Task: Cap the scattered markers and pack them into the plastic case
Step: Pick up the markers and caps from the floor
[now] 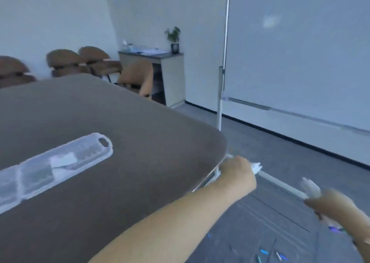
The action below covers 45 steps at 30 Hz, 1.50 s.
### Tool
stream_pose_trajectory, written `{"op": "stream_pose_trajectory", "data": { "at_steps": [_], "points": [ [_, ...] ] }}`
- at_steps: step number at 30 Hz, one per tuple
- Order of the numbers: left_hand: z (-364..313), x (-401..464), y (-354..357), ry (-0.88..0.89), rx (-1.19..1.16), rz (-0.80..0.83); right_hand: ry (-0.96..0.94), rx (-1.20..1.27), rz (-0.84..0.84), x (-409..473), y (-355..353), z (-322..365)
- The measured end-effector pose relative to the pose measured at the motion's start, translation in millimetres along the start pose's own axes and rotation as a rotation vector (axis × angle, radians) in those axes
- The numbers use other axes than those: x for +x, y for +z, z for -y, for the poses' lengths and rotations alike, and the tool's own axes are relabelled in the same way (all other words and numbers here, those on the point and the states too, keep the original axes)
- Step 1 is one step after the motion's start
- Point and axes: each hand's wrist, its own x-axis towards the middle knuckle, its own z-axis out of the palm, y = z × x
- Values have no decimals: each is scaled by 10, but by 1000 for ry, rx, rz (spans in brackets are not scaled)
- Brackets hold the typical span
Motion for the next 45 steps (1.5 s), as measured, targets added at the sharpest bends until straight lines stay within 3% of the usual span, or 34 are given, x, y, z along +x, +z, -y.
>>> {"op": "stream_pose_trajectory", "data": {
  "at_steps": [6, 9, 16, 25, 29, 35, 40, 45],
  "points": [
    [712, -897, -962, -233, -161, -185, -260, -19, 42, -926, -359, 1037],
    [1387, -1252, -1303, -401, -188, -159, -410, -79, 6, -1454, -321, 1840],
    [3321, -1877, -1789, -771, -124, -212, -687, -300, 123, -2252, 525, 3701],
    [5006, -1794, -1686, -895, -365, -423, -921, -319, 257, -2464, 1780, 5564],
    [5274, -1576, -1476, -915, -504, -483, -909, -243, 301, -2256, 2210, 5917],
    [5321, -1340, -1393, -1017, -456, -624, -948, -168, 278, -2032, 2648, 6163],
    [5209, -1243, -1359, -1107, -389, -590, -983, -208, 261, -2042, 2727, 6253],
    [5146, -1218, -1443, -1143, -565, -570, -1020, -246, 292, -2069, 2700, 6285]
  ]
}}
